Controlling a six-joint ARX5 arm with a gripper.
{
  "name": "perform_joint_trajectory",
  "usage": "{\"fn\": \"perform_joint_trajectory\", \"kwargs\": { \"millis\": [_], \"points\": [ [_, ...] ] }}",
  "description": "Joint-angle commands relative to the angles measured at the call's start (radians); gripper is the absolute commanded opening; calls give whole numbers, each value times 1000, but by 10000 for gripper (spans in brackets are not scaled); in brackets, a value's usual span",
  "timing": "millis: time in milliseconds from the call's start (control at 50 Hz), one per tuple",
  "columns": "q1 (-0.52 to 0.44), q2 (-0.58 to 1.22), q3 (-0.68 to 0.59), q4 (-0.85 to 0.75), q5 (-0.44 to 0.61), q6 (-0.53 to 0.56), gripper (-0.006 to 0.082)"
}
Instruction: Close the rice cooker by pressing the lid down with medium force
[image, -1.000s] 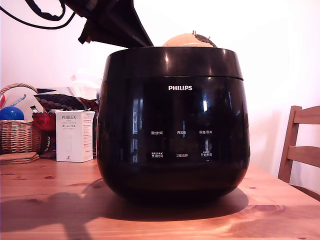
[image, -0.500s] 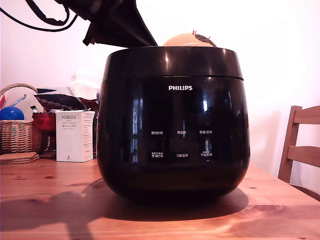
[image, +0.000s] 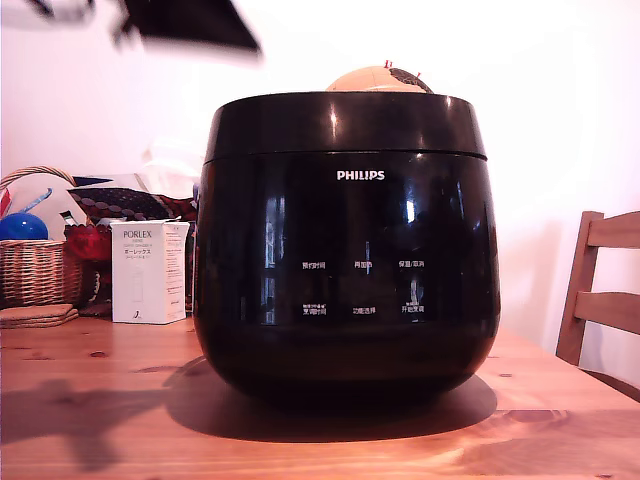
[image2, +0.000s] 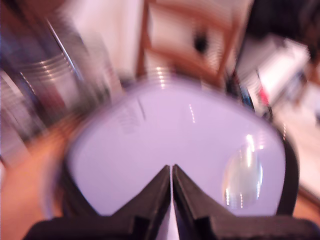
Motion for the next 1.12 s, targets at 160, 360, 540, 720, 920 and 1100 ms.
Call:
{"fn": "perform_joint_trajectory", "kwargs": {
  "millis": [160, 360, 540, 720, 920, 1100],
  "points": [
    [72, -47, -14, 87, -56, -2, -24],
    [204, -78, -14, 106, -69, -2, -24],
    [323, -107, -14, 107, -70, -2, -24],
    [401, -124, -14, 111, -85, -1, -24],
    [454, -126, -13, 115, -96, -2, -24],
    [462, -126, -13, 129, -97, -2, -24]
  ]
}}
